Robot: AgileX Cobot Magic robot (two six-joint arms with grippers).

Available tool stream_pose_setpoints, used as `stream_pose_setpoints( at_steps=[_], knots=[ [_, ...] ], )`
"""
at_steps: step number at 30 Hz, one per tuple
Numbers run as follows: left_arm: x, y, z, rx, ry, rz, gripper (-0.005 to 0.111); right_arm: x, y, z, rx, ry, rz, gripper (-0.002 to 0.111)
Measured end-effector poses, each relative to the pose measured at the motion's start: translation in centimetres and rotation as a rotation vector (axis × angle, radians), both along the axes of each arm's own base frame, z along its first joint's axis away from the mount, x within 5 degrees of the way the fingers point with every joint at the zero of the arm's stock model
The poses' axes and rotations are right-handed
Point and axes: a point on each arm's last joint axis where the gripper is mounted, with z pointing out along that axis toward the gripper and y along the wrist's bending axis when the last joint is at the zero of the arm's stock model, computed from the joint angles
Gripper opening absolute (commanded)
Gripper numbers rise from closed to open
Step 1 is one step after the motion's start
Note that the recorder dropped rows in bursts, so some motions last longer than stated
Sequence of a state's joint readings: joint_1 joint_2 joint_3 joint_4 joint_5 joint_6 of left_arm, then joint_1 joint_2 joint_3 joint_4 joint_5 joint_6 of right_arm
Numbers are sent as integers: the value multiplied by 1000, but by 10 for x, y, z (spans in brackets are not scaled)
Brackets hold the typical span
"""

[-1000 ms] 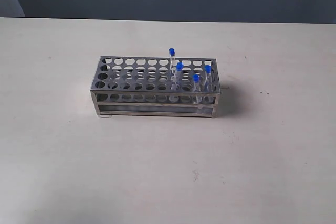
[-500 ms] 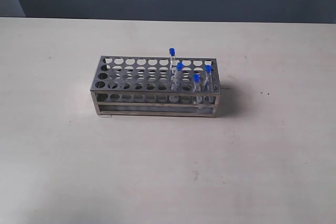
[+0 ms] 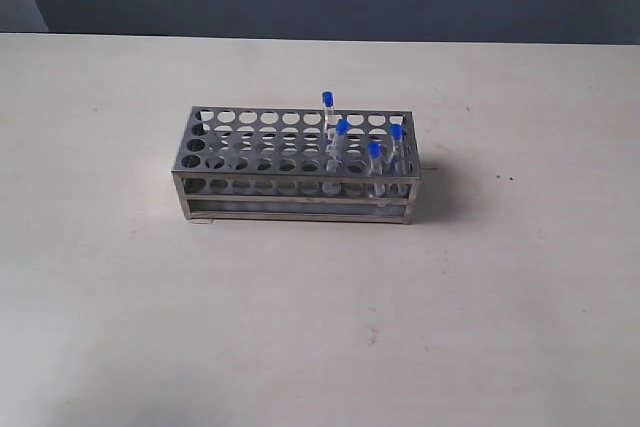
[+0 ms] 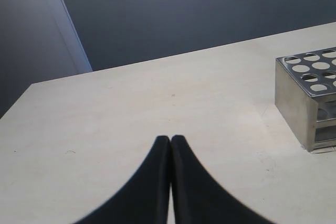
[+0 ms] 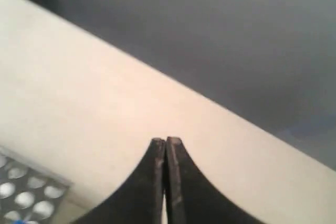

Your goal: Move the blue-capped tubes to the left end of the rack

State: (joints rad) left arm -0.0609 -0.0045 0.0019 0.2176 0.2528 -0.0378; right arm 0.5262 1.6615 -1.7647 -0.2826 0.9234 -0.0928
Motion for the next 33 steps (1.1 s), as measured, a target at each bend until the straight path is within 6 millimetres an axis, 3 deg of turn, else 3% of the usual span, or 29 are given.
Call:
stream_pose_setpoints(
  at_steps=[4, 11, 20, 33],
  knots=[
    [0, 0, 0, 0, 0, 0, 0, -10, 44, -22, 6, 87, 143, 7],
    [0, 0, 0, 0, 0, 0, 0, -14, 107, -81, -38, 229, 238, 51],
    [0, 0, 0, 0, 0, 0, 0, -7, 118, -134, -78, 430, 119, 51],
    [0, 0, 0, 0, 0, 0, 0, -12, 129, -170, -56, 638, 95, 51]
  ],
)
